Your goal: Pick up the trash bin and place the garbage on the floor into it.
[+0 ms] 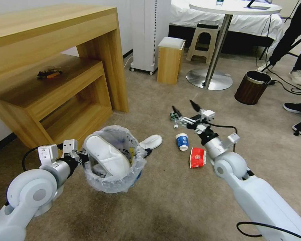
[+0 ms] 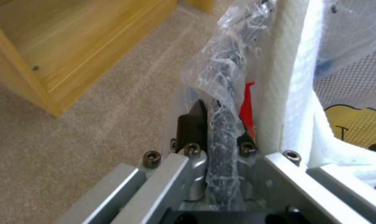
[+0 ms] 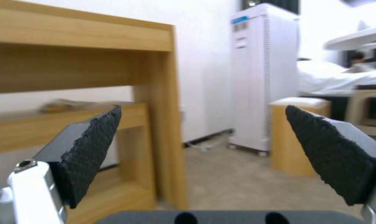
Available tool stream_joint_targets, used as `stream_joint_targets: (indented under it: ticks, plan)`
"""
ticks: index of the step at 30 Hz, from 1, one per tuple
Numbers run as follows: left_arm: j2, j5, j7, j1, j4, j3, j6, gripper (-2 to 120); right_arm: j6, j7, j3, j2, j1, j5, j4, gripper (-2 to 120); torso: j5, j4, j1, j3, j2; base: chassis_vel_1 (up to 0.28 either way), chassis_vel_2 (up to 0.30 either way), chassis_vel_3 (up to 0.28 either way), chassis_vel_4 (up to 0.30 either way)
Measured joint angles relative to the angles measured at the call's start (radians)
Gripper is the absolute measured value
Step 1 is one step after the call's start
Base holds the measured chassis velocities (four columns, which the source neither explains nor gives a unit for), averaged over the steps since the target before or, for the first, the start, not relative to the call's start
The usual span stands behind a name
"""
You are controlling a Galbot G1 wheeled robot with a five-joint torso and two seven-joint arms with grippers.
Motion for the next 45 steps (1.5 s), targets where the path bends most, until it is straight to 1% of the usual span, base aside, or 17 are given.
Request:
stream_joint_targets:
  ticks: [2, 4, 5, 8, 9, 12, 20, 33, 36, 45]
  plan:
    - [-0.006, 0.003, -0.003, 0.004, -0.002, -0.008, -0.002, 0, 0.0, 0.017, 0.011, 0.001, -0.008, -0.012, 0.0, 100, -0.0001, 0.0, 0.0, 0.0, 0.0, 0.0, 0.0, 0.0, 0.0]
    - [-0.013, 0.005, -0.006, 0.014, -0.008, -0.041, -0.004, 0, -0.007, 0.063, 0.043, 0.003, -0.029, -0.037, 0.003, 100, -0.0001, 0.0, 0.0, 0.0, 0.0, 0.0, 0.0, 0.0, 0.0]
    - [-0.013, 0.005, -0.006, 0.014, -0.008, -0.041, -0.004, 0, -0.007, 0.063, 0.043, 0.003, -0.029, -0.037, 0.003, 100, -0.0001, 0.0, 0.0, 0.0, 0.0, 0.0, 0.0, 0.0, 0.0]
    - [-0.015, 0.008, -0.021, 0.033, -0.003, -0.107, -0.006, 0, -0.016, 0.097, 0.085, 0.004, -0.054, -0.056, 0.003, 100, 0.0, 0.0, 0.0, 0.0, 0.0, 0.0, 0.0, 0.0, 0.0]
    - [-0.015, 0.008, -0.021, 0.033, -0.003, -0.107, -0.006, 0, -0.016, 0.097, 0.085, 0.004, -0.054, -0.056, 0.003, 100, 0.0, 0.0, 0.0, 0.0, 0.0, 0.0, 0.0, 0.0, 0.0]
    - [-0.011, 0.015, -0.025, 0.052, 0.003, -0.145, -0.006, 0, -0.016, 0.102, 0.121, 0.003, -0.075, -0.068, 0.001, 100, -0.0002, 0.0001, 0.0, 0.0, 0.0, 0.0, 0.0, 0.0, 0.0]
    - [-0.014, -0.001, -0.03, 0.046, -0.002, -0.154, -0.004, 0, 0.009, 0.096, 0.149, 0.011, -0.108, -0.07, -0.007, 100, -0.0002, 0.0001, 0.0, 0.0, 0.0, 0.0, 0.0, 0.0, 0.0]
    - [-0.015, -0.007, -0.031, 0.042, -0.006, -0.153, -0.004, 0, 0.015, 0.091, 0.161, 0.016, -0.125, -0.065, -0.009, 100, -0.0001, -0.0001, 0.0, 0.0, 0.0, 0.0, 0.0, 0.0, 0.0]
    - [-0.009, -0.014, -0.023, 0.044, -0.011, -0.151, -0.004, 0, 0.021, 0.079, 0.168, 0.015, -0.132, -0.057, -0.011, 100, -0.0001, 0.0, 0.0, 0.0, 0.0, 0.0, 0.0, 0.0, 0.0]
    - [-0.01, -0.02, -0.018, 0.044, -0.018, -0.144, -0.004, 0, 0.027, 0.076, 0.153, 0.018, -0.12, -0.055, -0.028, 100, 0.0, 0.0001, 0.0, 0.0, 0.0, -0.071, 0.068, 0.07, -0.076]
